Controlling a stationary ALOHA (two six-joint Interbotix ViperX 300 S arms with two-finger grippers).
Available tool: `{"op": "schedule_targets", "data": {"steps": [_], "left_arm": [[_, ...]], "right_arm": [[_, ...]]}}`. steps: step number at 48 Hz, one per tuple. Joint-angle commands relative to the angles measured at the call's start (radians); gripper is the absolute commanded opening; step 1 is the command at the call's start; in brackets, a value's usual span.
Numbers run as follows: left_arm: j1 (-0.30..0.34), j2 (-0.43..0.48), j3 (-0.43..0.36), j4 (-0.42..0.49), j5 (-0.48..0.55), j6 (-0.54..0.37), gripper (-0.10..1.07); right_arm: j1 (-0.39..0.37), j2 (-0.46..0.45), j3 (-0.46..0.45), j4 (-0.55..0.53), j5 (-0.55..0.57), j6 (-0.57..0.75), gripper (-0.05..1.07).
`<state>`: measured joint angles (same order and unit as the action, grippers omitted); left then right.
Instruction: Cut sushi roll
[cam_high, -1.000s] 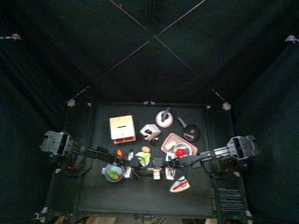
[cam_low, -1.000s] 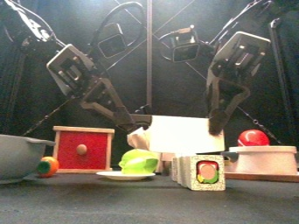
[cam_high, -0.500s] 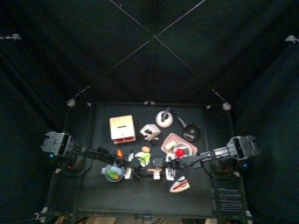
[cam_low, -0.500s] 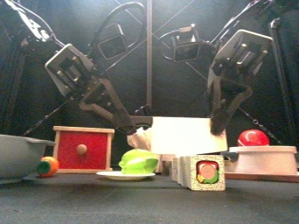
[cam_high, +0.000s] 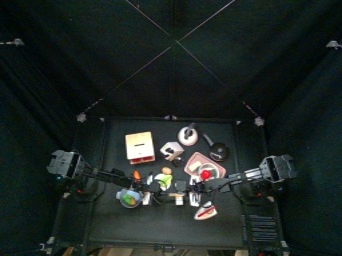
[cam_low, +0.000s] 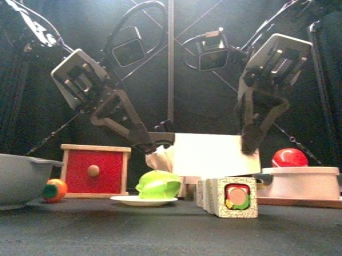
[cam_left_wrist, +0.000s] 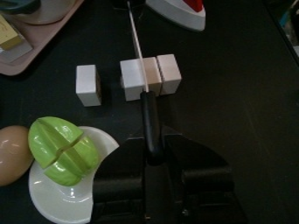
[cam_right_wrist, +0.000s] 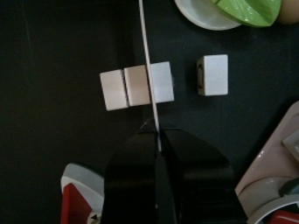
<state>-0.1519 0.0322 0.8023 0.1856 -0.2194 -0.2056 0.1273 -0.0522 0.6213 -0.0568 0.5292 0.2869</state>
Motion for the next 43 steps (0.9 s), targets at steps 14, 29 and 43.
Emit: {"op": "schedule_targets", "data": {"steps": [14,29,43], "left_arm": [[-0.026,-0.002,-0.011,0.003,0.000,0.002,0.44],[-0.026,0.009,-0.012,-0.003,0.002,0.002,0.44],[-0.026,0.041,-0.012,-0.011,-0.002,0.002,0.44]], "right_arm": [[-0.003,-0.005,-0.002,0.000,0.003,0.002,0.32],[-0.002,0.009,0.000,0.000,0.003,0.002,0.32],[-0.003,0.049,0.000,0.017,0.003,0.002,0.32]]}}
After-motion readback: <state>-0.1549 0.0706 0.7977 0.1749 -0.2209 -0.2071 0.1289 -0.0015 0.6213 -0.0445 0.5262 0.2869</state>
